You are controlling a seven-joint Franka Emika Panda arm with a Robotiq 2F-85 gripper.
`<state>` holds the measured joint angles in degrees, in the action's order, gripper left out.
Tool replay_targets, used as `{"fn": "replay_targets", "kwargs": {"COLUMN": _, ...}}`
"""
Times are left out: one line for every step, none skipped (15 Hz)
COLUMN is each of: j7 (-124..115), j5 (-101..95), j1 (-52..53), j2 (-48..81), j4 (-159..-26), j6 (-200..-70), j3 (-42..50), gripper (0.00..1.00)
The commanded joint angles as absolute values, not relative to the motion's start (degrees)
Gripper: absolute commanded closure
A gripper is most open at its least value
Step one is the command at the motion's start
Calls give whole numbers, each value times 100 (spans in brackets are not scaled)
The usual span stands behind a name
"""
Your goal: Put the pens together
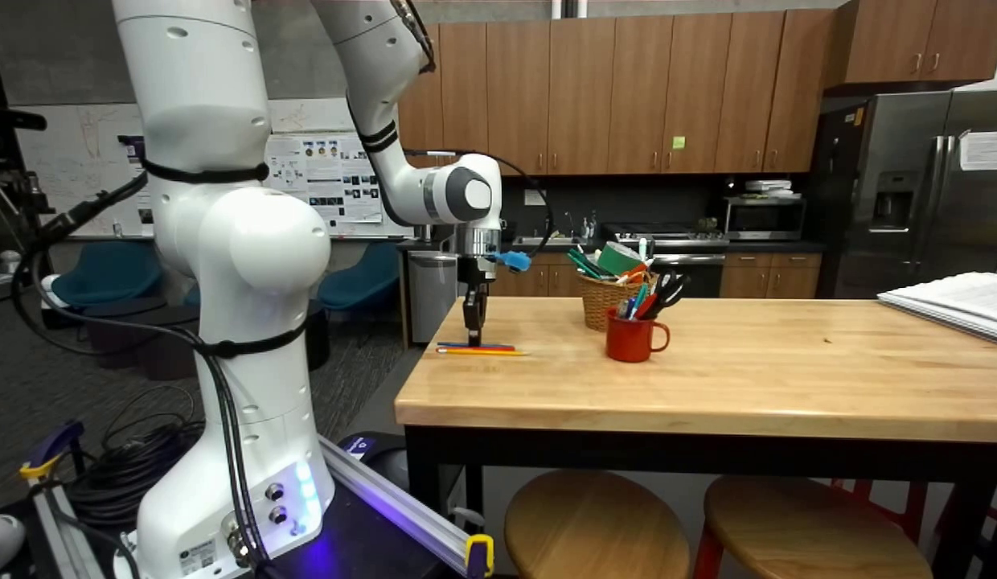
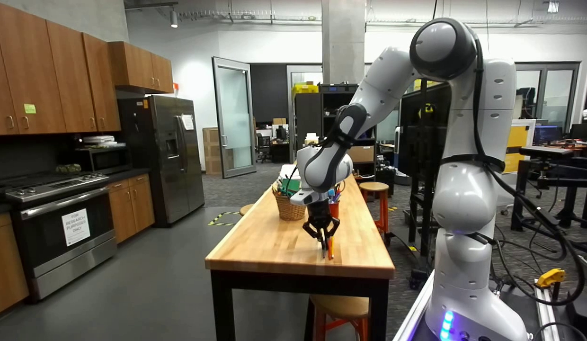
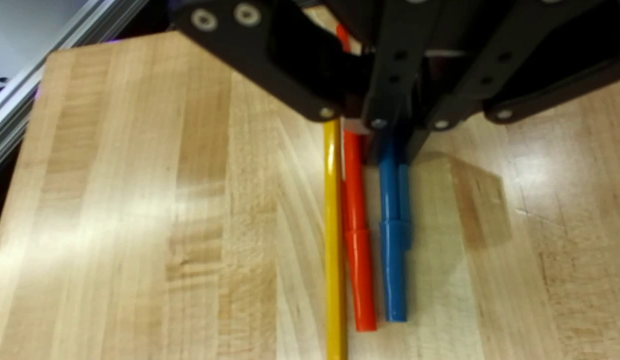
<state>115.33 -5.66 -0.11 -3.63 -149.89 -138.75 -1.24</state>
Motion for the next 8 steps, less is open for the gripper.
{"fn": "replay_targets", "kwargs": {"j7": 11423, "j5": -730, "j1": 19, "j2": -544, "j4": -15130, "j6": -13911, "j3": -51, "gripper": 98}}
{"fn": "replay_targets", "kwargs": {"j7": 11406, "j5": -745, "j1": 21, "j2": -539, "j4": -15117, "j6": -13901, "j3": -53, "gripper": 98}}
{"fn": "replay_targets", "kwargs": {"j7": 11397, "j5": -752, "j1": 22, "j2": -536, "j4": -15107, "j6": -13885, "j3": -54, "gripper": 66}}
{"fn": "replay_targets", "kwargs": {"j7": 11421, "j5": -743, "j1": 26, "j2": -538, "j4": -15108, "j6": -13901, "j3": -55, "gripper": 65}}
{"fn": "replay_targets", "kwargs": {"j7": 11404, "j5": -744, "j1": 26, "j2": -540, "j4": -15102, "j6": -13896, "j3": -55, "gripper": 61}}
{"fn": "replay_targets", "kwargs": {"j7": 11412, "j5": -725, "j1": 26, "j2": -543, "j4": -15096, "j6": -13894, "j3": -53, "gripper": 56}}
{"fn": "replay_targets", "kwargs": {"j7": 11405, "j5": -730, "j1": 24, "j2": -552, "j4": -15096, "j6": -13896, "j3": -52, "gripper": 48}}
{"fn": "replay_targets", "kwargs": {"j7": 11413, "j5": -710, "j1": 21, "j2": -576, "j4": -15096, "j6": -13887, "j3": -45, "gripper": 42}}
